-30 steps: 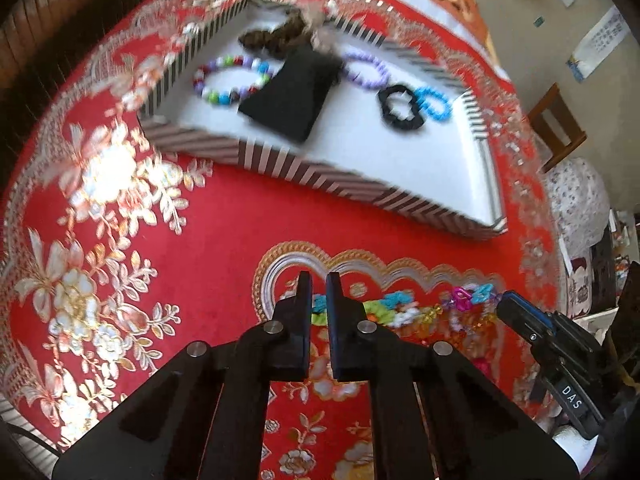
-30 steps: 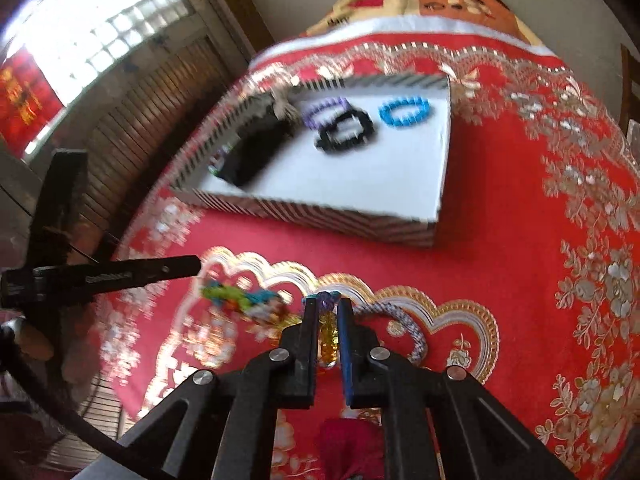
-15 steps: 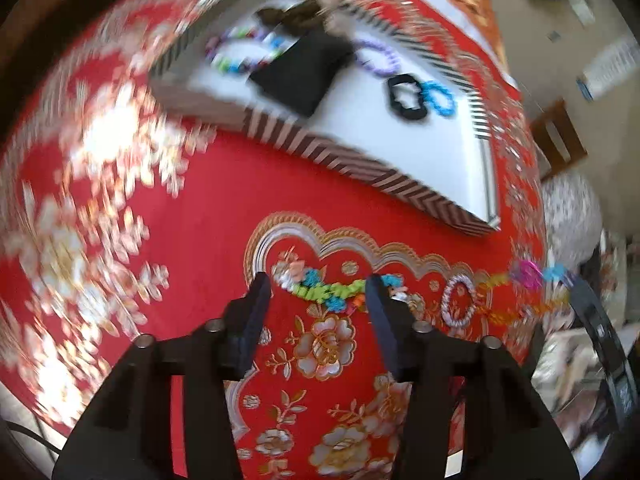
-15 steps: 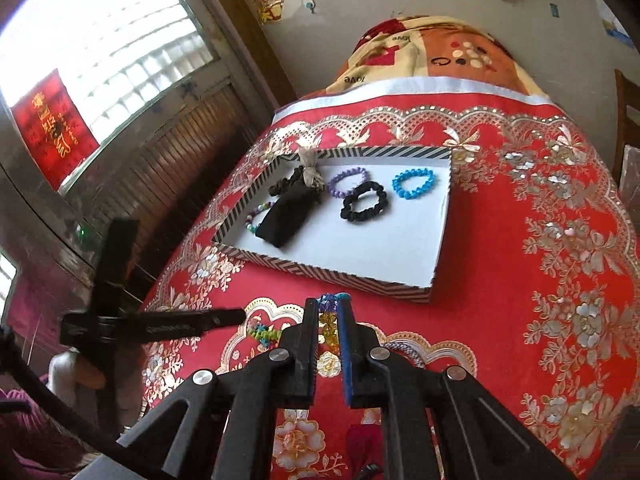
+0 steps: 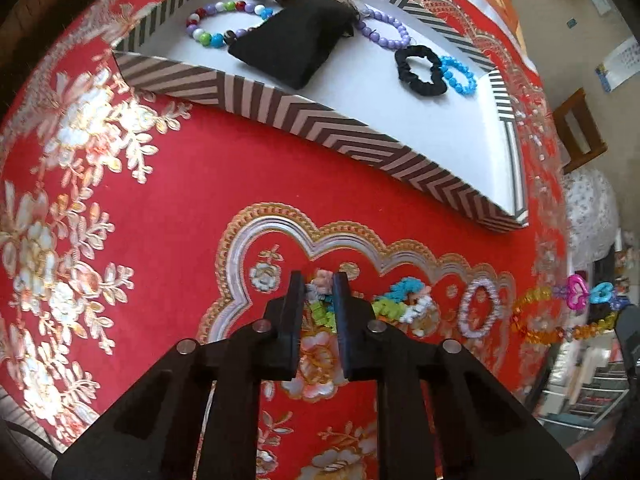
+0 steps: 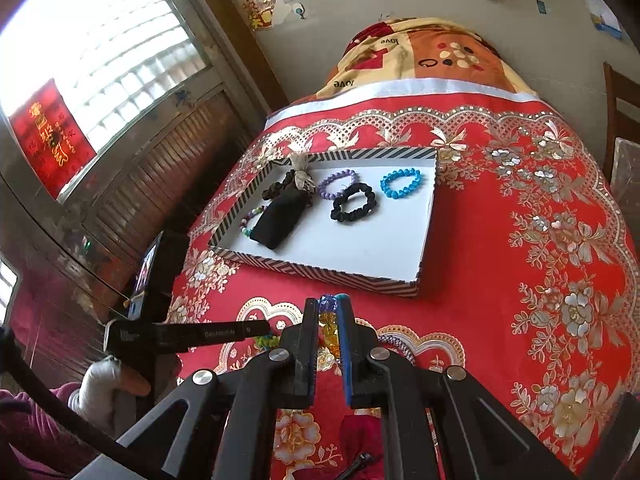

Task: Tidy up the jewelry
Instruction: 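Lift both held bracelets and carry them toward the tray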

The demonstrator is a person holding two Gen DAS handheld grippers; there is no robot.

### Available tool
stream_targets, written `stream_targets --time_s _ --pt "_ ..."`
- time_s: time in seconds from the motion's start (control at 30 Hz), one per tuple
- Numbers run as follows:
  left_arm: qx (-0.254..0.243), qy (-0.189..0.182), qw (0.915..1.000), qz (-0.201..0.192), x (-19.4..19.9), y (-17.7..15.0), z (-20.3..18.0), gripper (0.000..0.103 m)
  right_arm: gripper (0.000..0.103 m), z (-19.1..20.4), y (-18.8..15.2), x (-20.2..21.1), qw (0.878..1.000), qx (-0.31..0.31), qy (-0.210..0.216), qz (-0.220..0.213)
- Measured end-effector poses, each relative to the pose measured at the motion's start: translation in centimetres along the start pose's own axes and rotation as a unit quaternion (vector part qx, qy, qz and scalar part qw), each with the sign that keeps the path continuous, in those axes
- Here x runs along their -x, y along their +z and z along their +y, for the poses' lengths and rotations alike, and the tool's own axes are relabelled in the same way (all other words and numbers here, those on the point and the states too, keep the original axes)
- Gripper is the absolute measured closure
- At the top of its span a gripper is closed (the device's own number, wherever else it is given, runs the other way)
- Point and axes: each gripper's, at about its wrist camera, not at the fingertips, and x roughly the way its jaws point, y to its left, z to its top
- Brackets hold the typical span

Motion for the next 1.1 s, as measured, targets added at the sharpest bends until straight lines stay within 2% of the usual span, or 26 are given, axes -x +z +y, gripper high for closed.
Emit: stream_targets --time_s 0.07,0.3,0.53,0.77,1.1 --pt "0.001 -0.011 0.9999 -0.002 0.7 0.0 0.2 0.098 0.095 0.0 0.1 0.3 1.000 -0.001 0.001 -0.004" --pt "-0.019 -0.041 0.9984 -0.034 4.8 -0.2 -0.6 0.099 0.095 0.4 0.8 1.4 1.000 0.005 0.005 -0.019" --pt "-0.045 -0.053 0.9949 -0.073 8.9 0.5 -2.1 0.099 0.095 1.0 2.0 2.2 0.999 0.014 0.005 -0.035" --pt "-0.064 -0.040 0.9905 -0.115 12.0 1.9 -3.2 0.099 0.095 1.5 3.4 2.7 0.999 0.025 0.003 -0.044" --pt "-0.081 -0.004 0.9852 -0.151 13.2 4.1 -4.2 0.099 0.095 1.8 5.5 2.6 0.998 0.037 0.002 -0.050"
